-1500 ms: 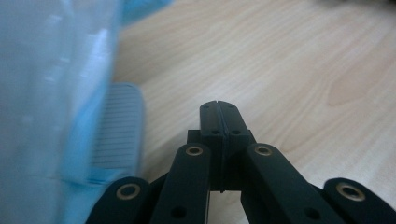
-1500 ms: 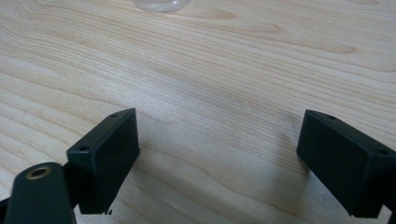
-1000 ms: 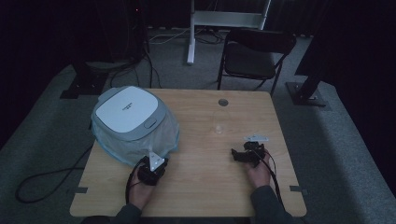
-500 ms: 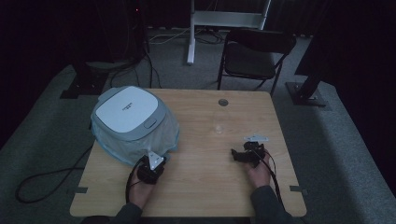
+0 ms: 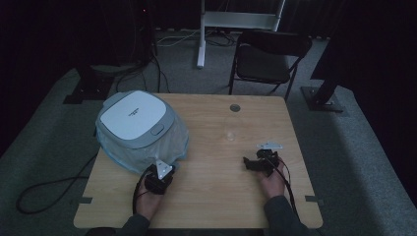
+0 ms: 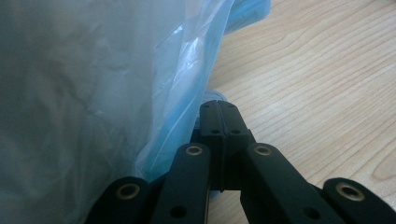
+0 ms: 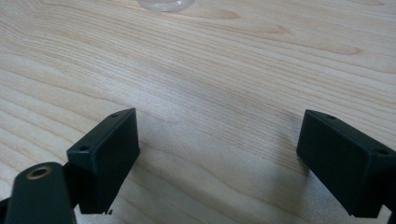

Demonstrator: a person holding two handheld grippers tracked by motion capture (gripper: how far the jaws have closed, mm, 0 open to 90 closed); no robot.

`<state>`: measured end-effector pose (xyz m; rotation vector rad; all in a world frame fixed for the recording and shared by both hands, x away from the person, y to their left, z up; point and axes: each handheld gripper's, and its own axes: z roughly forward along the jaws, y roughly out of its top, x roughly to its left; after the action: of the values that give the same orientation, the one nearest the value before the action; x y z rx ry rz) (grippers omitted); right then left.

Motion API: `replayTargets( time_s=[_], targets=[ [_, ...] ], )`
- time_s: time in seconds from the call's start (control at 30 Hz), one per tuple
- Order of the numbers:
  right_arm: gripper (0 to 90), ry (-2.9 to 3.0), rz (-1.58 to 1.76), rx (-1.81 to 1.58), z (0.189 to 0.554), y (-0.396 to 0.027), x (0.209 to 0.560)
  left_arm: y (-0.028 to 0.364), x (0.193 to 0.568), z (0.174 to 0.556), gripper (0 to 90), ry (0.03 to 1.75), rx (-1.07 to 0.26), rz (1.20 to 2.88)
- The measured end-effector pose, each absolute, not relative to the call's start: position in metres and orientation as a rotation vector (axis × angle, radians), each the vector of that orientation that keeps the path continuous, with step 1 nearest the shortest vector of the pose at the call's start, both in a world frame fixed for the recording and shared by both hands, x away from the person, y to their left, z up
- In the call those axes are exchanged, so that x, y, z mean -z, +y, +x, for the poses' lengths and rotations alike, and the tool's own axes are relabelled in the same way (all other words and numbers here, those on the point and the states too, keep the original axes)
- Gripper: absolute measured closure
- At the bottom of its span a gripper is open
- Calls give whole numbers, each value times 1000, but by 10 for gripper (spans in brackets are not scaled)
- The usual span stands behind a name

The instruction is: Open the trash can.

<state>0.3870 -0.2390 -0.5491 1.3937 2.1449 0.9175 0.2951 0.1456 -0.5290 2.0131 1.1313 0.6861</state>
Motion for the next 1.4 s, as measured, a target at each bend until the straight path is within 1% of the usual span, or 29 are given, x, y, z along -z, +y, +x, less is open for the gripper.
replayTargets(
  time_s=[1.4],
  targets=[
    [122,2148,1390,-919,387,-239,549,145,535,297,900,1140,-678,2029]
  ],
)
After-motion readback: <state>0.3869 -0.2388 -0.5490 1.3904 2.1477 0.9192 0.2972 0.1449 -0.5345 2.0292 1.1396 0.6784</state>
